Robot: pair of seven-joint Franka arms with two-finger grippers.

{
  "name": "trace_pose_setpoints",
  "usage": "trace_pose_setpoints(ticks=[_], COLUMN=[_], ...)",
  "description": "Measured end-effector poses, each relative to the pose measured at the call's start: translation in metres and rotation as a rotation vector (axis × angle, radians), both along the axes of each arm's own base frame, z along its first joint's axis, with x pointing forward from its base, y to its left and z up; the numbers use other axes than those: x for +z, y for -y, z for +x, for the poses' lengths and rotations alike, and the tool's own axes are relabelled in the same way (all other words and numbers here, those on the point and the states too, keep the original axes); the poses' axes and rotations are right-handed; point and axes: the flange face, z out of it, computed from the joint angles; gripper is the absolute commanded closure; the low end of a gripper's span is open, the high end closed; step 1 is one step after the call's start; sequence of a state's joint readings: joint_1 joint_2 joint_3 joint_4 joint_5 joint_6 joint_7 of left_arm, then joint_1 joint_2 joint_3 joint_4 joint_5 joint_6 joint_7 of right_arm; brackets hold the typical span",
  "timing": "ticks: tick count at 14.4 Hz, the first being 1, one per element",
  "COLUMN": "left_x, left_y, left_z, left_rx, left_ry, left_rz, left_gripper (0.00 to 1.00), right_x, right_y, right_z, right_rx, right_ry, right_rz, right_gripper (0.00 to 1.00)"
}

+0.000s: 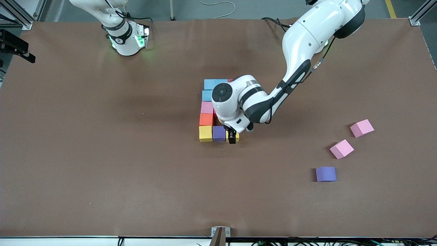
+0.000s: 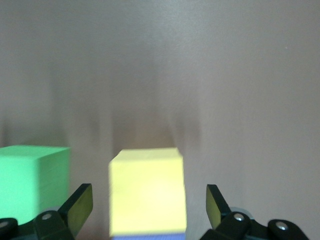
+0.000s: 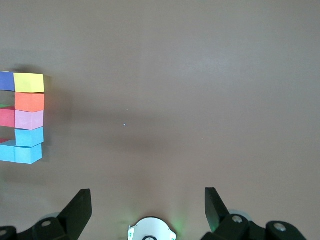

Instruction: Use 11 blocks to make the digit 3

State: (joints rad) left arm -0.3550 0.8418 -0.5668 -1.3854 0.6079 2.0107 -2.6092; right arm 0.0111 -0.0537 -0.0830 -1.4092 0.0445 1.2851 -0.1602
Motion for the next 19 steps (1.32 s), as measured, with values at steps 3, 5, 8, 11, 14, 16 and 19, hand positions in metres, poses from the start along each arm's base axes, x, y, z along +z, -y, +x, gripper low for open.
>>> trace_pose_setpoints(ticks=[3,5,8,11,14,16,19], left_x=[0.067,0.127,0.201,0.256,0.29,0.309,0.336], left_y=[0.003,-0.016,-0.071,-0.142,-0.211,-0.243,-0.281], left_z=[-0.005,0.001,0.014,0.033,0.054,0.061,0.068], left_rx=[-0.072,-0.189,-0.448,-0.754,-0.996,-1.119,-1.324], left_ry=[-0.015,-0.021,-0.055,-0.104,-0.137,-0.148,-0.169], left_rz=[-0.046,-0.061,-0.011,0.047,0.102,0.075,0.07], left_gripper=[0.0,0.0,0.0,0.0,0.0,0.0,0.0], right_x=[-0.013,-0.017,-0.016,-0.016,-0.016,-0.017,-0.017], right_y=[-0.007,-0.008,-0.009,-0.01,-0.01,-0.01,-0.014], right_z=[0.005,0.007,0.008,0.009,0.009,0.009,0.009], right_rx=[0.015,0.017,0.018,0.019,0.02,0.019,0.028], right_ry=[-0.009,-0.007,0.006,0.01,0.01,0.01,0.01], right_rz=[-0.023,-0.025,-0.026,-0.026,-0.026,-0.026,-0.027], right_gripper=[0.0,0.0,0.0,0.0,0.0,0.0,0.0])
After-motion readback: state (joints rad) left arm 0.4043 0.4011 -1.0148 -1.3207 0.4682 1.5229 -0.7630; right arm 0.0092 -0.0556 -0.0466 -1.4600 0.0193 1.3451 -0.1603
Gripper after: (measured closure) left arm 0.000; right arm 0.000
